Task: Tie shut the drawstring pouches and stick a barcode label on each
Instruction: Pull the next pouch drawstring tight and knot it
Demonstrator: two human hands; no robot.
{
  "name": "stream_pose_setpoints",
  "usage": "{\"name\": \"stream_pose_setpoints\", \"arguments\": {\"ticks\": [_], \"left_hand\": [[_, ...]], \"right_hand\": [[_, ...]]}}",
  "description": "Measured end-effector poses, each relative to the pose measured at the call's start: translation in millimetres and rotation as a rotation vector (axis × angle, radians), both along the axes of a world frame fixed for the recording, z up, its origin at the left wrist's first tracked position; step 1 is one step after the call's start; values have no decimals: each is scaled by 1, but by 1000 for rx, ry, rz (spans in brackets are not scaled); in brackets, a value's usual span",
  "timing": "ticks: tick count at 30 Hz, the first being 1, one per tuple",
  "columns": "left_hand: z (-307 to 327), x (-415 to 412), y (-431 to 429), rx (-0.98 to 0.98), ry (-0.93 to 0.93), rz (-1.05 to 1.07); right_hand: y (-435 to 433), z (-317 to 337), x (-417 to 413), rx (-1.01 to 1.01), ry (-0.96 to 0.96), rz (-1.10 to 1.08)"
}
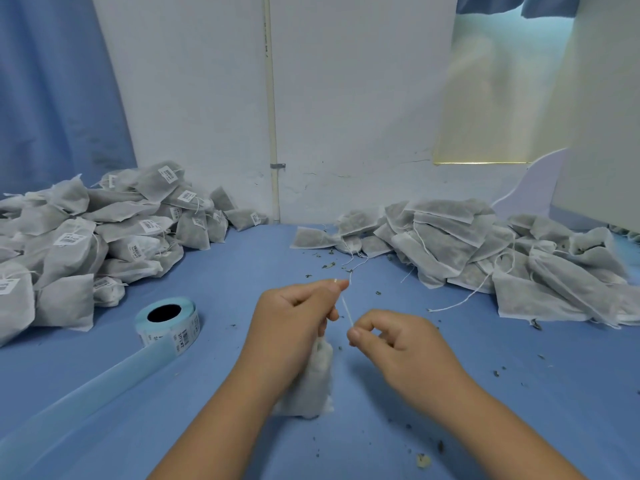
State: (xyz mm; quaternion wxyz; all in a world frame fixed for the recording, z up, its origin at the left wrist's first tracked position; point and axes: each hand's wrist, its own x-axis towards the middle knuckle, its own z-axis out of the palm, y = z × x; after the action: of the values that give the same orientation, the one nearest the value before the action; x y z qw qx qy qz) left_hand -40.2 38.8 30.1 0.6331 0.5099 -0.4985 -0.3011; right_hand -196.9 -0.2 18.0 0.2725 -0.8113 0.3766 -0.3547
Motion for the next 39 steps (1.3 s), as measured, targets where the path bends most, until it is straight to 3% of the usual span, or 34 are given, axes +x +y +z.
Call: {"name": "stream_pose_setpoints", "arguments": {"ticks": [2, 5, 7, 10, 13, 22, 24, 26, 29, 33, 39], "left_hand": [[-5, 1, -1, -89, -307, 82], [-10, 2, -1, -197, -782, 96], [-10, 3, -1, -169, -869, 58], [-7, -2, 3, -113, -848, -20], [-4, -13, 9, 7, -716, -113], [9, -12, 13, 300, 195, -420], [10, -8, 12, 371, 325, -476], [9, -5, 9, 429, 426, -523], [8, -4, 7, 473, 508, -566], [6, -2, 6, 473, 491, -593], [3, 0, 6, 446, 370, -606]], "right_hand": [[6, 3, -1, -48, -1, 79], [10, 11, -6, -5, -150, 129], [7, 16, -13, 44, -232, 100], [0, 19, -20, 103, -323, 70], [-4, 18, -19, 144, -369, 56], [-4, 11, -10, 271, -168, 54], [-6, 8, -11, 238, -132, 18], [-10, 5, -13, 80, -17, -72], [-12, 4, -13, -161, 49, -181], [-7, 10, -11, -201, -231, -138], [2, 13, -10, 75, -210, 97]]}}
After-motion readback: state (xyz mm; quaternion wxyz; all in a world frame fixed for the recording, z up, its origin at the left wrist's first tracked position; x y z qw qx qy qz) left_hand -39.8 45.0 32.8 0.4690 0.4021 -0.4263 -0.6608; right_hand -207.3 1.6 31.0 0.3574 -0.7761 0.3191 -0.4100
